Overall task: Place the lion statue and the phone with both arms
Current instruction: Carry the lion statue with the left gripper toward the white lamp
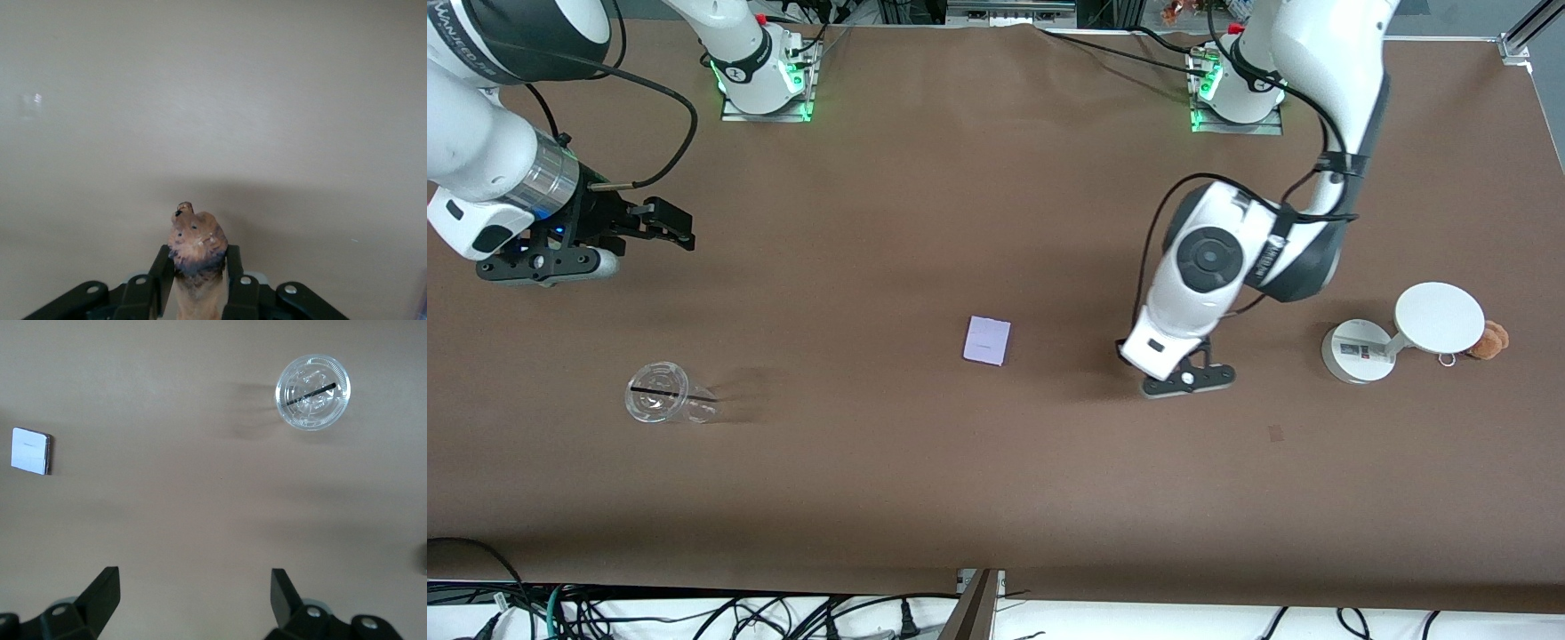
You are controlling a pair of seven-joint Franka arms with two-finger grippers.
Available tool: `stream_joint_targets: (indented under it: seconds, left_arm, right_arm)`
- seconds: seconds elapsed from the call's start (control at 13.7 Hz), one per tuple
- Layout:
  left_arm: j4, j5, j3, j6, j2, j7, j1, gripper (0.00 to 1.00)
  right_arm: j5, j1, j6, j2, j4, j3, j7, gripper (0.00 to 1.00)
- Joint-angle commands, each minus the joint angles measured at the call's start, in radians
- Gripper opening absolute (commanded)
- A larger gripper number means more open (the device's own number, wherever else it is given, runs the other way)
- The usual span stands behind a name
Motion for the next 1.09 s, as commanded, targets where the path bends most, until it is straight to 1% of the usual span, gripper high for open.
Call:
stream_joint_targets:
  seconds: [0.0, 0.22, 0.44, 0.51, 0.66, 0.73, 0.88, 1.02]
  left_arm:
    - [-0.069, 0.03, -0.013, -0.004, -0.052, 0.113, 0.079, 0.0]
    - [-0.145, 0.032, -0.013, 0.005, -0.098, 0.219, 0.17, 0.0]
    - [-0.199, 0.03, -0.013, 0.011, -0.12, 0.244, 0.222, 0.0]
    - [-0.228, 0.03, -0.013, 0.034, -0.129, 0.244, 0.238, 0.0]
    - [-0.322, 0.032, -0.012, 0.141, -0.155, 0.244, 0.253, 0.0]
    - [-0.346, 0.033, -0.01, 0.174, -0.158, 0.245, 0.264, 0.0]
    - [-0.356, 0.059, -0.012, 0.183, -0.158, 0.261, 0.291, 0.0]
    - [-0.397, 0.075, -0.012, 0.235, -0.163, 0.261, 0.299, 0.0]
  right_arm:
    - [-0.009, -0.012, 0.005, -0.023, -0.018, 0.014, 0.008, 1.0]
    - [-0.007, -0.012, 0.003, -0.023, -0.018, 0.014, 0.008, 1.0]
    - [-0.009, -0.012, 0.005, -0.023, -0.018, 0.014, 0.008, 1.0]
    - [-0.007, -0.012, 0.005, -0.023, -0.018, 0.014, 0.008, 1.0]
    - [-0.007, -0.012, 0.005, -0.023, -0.018, 0.014, 0.008, 1.0]
    - [-0.009, -0.012, 0.006, -0.023, -0.018, 0.014, 0.008, 1.0]
    - [-0.007, -0.012, 0.006, -0.023, -0.018, 0.014, 0.008, 1.0]
    - [-0.007, -0.012, 0.006, -0.023, -0.018, 0.014, 0.008, 1.0]
